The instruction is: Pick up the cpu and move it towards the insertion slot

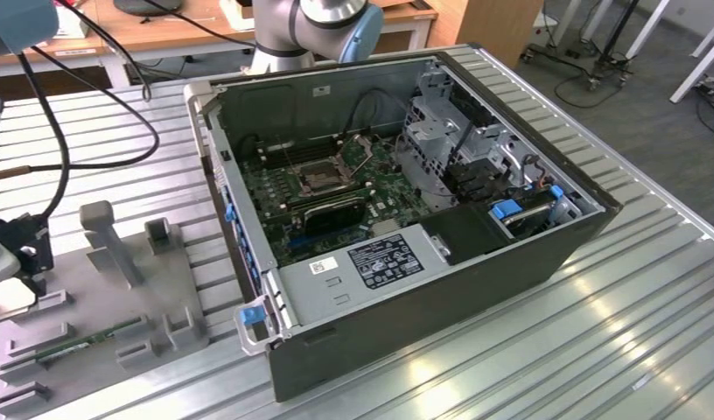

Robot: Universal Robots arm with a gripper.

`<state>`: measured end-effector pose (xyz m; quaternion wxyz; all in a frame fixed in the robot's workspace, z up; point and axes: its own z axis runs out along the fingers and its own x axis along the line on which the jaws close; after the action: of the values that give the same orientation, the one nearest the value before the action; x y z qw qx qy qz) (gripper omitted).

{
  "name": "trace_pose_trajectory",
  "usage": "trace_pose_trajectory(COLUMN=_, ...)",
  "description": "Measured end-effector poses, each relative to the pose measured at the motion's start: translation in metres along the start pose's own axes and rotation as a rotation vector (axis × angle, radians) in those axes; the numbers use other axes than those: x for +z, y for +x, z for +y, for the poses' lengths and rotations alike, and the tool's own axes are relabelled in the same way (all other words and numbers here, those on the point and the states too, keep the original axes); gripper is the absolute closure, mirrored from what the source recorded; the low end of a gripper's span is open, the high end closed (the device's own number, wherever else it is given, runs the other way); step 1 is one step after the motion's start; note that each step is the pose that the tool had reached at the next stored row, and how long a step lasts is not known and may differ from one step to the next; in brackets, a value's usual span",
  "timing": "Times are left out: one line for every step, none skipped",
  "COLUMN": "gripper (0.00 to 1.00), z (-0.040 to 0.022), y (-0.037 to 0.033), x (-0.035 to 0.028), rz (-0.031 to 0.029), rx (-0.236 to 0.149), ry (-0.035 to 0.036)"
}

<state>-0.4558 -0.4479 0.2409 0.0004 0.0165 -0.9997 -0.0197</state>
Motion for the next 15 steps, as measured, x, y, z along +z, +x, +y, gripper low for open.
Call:
trace_pose_trajectory(gripper=0.45, z=0.0, y=0.0, x=-0.0006, rz=-0.0001, rx=0.0, ry=-0.0001)
trace_pose_trajectory(gripper=0.45, z=0.0001, y=0.0, x=-0.0012, rz=-0.0003, rx=0.0, ry=-0.0002)
trace_pose_trajectory(gripper=0.45, z=0.0001, y=0.0, x=-0.0021, rz=-0.0003, rx=0.0, ry=-0.0001)
trace_pose_trajectory(gripper=0.45, z=0.0001, y=0.0, x=-0.003, rz=-0.0003, rx=0.0, ry=-0.0002)
trace_pose_trajectory(gripper=0.45, z=0.0002, y=0.0, x=-0.0041, rz=-0.0002, rx=0.0, ry=-0.0001)
trace_pose_trajectory(gripper=0.45, z=0.0002, y=0.0, x=-0.005, rz=-0.0003, rx=0.0, ry=-0.0002)
trace_pose_trajectory(gripper=0.45, z=0.0003, y=0.0, x=-0.0061, rz=-0.0003, rx=0.0, ry=-0.0002)
trace_pose_trajectory(gripper=0.45, z=0.0003, y=0.0, x=-0.0072, rz=-0.0004, rx=0.0, ry=-0.0002)
trace_pose_trajectory(gripper=0.45, z=0.0004, y=0.0, x=-0.0082, rz=-0.0004, rx=0.0, ry=-0.0003)
trace_pose_trajectory(gripper=0.45, z=0.0004, y=0.0, x=-0.0094, rz=-0.0003, rx=0.0, ry=-0.0002)
trace_pose_trajectory(gripper=0.45, z=0.0004, y=0.0, x=-0.0105, rz=-0.0003, rx=0.0, ry=-0.0002)
trace_pose_trajectory(gripper=0.45, z=0.0005, y=0.0, x=-0.0118, rz=-0.0003, rx=0.0, ry=-0.0002)
trace_pose_trajectory(gripper=0.45, z=0.0005, y=0.0, x=-0.0129, rz=-0.0003, rx=0.0, ry=-0.0002)
trace_pose_trajectory(gripper=0.45, z=0.0006, y=0.0, x=-0.0139, rz=-0.0004, rx=0.0, ry=-0.0003)
trace_pose_trajectory(gripper=0.45, z=0.0006, y=0.0, x=-0.0147, rz=-0.0003, rx=0.0, ry=-0.0002)
